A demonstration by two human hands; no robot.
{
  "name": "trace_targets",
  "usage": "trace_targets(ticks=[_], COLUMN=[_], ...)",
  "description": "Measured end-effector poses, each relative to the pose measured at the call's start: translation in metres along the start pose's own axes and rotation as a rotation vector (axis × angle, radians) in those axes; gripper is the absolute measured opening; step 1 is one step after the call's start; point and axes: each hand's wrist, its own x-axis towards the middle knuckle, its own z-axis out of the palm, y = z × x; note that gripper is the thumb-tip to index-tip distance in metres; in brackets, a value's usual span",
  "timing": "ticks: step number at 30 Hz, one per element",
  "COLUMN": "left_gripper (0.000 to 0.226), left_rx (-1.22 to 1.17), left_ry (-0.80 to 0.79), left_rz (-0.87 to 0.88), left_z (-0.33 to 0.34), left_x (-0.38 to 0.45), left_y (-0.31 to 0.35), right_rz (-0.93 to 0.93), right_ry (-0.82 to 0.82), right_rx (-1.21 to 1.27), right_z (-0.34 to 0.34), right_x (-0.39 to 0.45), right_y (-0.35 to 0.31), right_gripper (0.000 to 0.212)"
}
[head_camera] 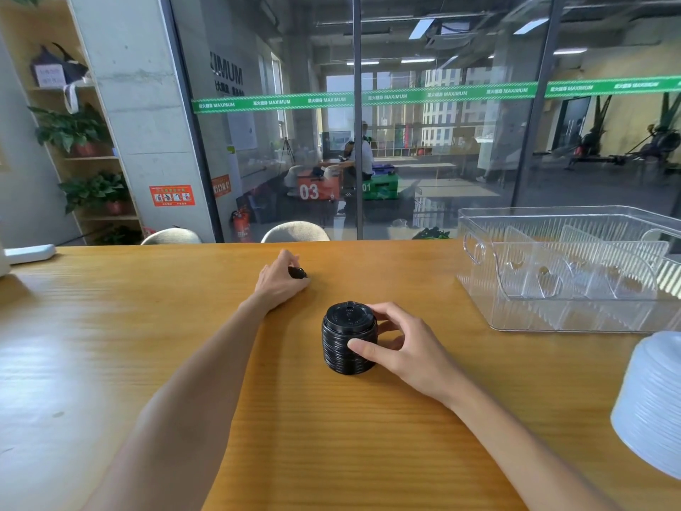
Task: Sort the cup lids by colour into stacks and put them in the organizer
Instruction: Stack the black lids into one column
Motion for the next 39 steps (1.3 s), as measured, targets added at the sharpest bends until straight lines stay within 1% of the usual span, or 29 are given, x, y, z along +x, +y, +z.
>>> trace_targets(ticks=[2,5,7,10,14,16,19,21,24,26,30,33,36,39], left_gripper=[0.058,0.092,0.100,0.095,0.088,0.094,0.101,0.096,0.083,0.082,0.096,0.090,0.087,0.083], left_rx=[-0.050,0.049,0.099,0.002,-0.160,-0.164,-0.116,-0.104,-0.154,-0.158,-0.124,-0.086,-0.127,-0.168], left_ry=[0.010,0.066,0.070,0.052,-0.034,-0.044,-0.015,-0.024,-0.095,-0.123,-0.077,-0.043,-0.022,0.035], left_rz=[-0.046,-0.136,-0.162,-0.165,-0.143,-0.120,-0.129,-0.142,-0.135,-0.123,-0.117,-0.114,-0.114,-0.101], left_z=[-0.0013,-0.0006,0.0001,0.0005,-0.0037,-0.0038,-0.0034,-0.0038,-0.0047,-0.0046,-0.0015,0.0000,-0.0015,-0.0036], left_x=[0.0005,0.0008,0.0010,0.0030,0.0026,0.0018,0.0000,0.0013,0.0044,0.0048,0.0035,0.0039,0.0013,-0.0045], left_y=[-0.0006,-0.0015,-0.0021,-0.0048,-0.0069,-0.0063,-0.0041,-0.0048,-0.0080,-0.0083,-0.0065,-0.0088,-0.0067,-0.0037], right_rz=[-0.002,0.000,0.000,-0.003,-0.007,-0.005,-0.005,-0.005,-0.005,-0.007,-0.010,-0.010,-0.011,-0.013], right_ry=[0.001,0.000,0.001,0.000,0.003,0.002,0.002,0.000,-0.003,-0.006,-0.003,-0.002,0.000,-0.002], right_rx=[-0.001,0.001,0.004,0.006,0.010,0.011,0.011,0.012,0.013,0.017,0.014,0.013,0.017,0.013], right_z=[0.0000,0.0002,0.0002,-0.0001,0.0001,-0.0001,-0.0001,0.0000,0.0002,0.0004,0.0005,0.0006,0.0008,0.0008], right_x=[0.0000,0.0007,0.0013,0.0016,0.0017,0.0014,0.0011,0.0019,0.0023,0.0016,0.0020,0.0023,0.0028,0.0032], right_y=[0.0003,0.0006,0.0011,0.0013,0.0018,0.0020,0.0016,0.0012,0.0014,0.0017,0.0027,0.0033,0.0045,0.0061], right_gripper=[0.061,0.062,0.064,0.063,0.063,0.063,0.063,0.063,0.063,0.062,0.060,0.059,0.058,0.060])
